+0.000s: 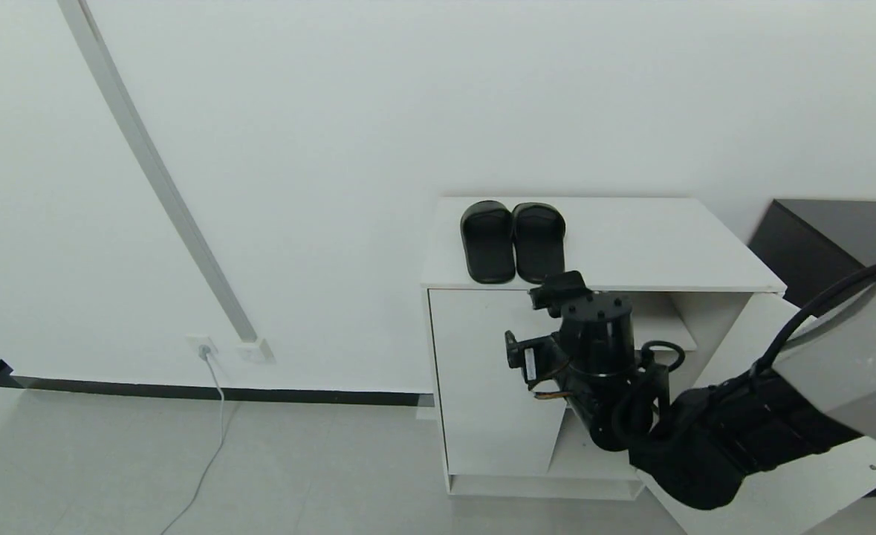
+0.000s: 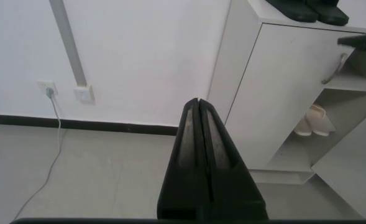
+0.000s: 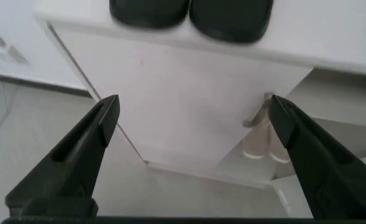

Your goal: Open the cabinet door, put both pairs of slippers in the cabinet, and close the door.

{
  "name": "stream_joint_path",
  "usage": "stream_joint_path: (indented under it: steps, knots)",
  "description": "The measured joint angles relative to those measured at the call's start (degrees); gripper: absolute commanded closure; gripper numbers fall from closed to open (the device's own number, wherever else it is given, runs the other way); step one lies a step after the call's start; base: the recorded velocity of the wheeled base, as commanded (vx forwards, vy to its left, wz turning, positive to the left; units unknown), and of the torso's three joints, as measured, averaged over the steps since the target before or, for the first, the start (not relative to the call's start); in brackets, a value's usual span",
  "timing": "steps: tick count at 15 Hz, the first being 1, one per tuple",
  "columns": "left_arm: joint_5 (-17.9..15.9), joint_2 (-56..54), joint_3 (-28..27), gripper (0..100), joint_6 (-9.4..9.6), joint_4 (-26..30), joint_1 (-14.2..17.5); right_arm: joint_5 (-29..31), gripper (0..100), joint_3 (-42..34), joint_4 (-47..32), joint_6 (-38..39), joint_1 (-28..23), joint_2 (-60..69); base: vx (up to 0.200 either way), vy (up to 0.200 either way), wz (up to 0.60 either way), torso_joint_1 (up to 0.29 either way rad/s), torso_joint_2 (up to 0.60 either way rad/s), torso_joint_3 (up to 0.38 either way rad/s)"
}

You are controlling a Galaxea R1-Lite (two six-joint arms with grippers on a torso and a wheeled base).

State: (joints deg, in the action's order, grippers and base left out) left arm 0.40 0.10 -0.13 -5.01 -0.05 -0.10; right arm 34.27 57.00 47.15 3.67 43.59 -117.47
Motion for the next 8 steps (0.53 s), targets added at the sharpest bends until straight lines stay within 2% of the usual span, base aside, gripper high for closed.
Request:
stream_joint_path:
  steps: [3, 5, 6, 8]
  knots:
    - [-0.07, 0.0, 0.0, 100, 0.28, -0.02, 0.0, 1.15, 0, 11.22, -13.82, 5.44, 0.0, 2.73, 0.0, 0.0, 0.0, 0.0, 0.0, 0.0]
    - [-0.11, 0.0, 0.02, 100, 0.23, -0.02, 0.0, 2.49, 0, 17.12, -19.7, 6.75, 0.0, 3.05, 0.0, 0.0, 0.0, 0.0, 0.0, 0.0]
    - [-0.16, 0.0, 0.02, 100, 0.26, 0.0, 0.02, 2.86, 0, 18.58, -20.22, 6.91, -0.02, 2.84, 0.0, 0.0, 0.0, 0.0, 0.0, 0.0]
    - [-0.18, 0.0, 0.0, 100, 0.22, 0.0, 0.02, 3.32, 0, 19.92, -20.25, 7.13, -0.13, 2.15, 0.2, 0.0, 0.0, 0.002, 0.0, 0.002]
